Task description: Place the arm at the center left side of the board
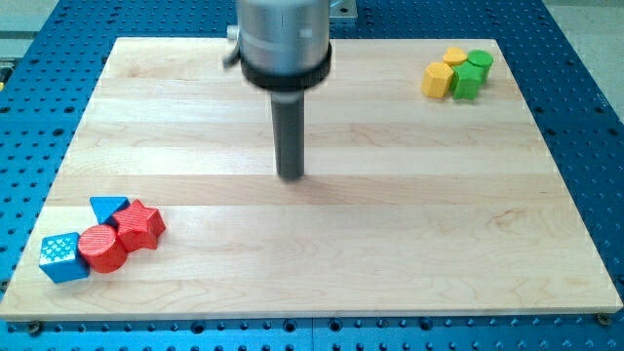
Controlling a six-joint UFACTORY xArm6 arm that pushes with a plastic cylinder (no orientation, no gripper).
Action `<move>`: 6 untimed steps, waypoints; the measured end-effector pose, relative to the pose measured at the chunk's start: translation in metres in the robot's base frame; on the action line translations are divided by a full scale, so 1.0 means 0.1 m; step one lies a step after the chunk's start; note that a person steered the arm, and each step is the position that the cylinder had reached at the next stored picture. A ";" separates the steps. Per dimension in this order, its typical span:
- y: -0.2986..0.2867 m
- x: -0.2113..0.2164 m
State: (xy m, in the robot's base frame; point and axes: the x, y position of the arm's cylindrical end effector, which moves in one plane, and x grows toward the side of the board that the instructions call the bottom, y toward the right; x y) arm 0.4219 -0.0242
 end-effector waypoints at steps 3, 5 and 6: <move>-1.03 -0.31; -2.06 -0.43; -2.47 -0.32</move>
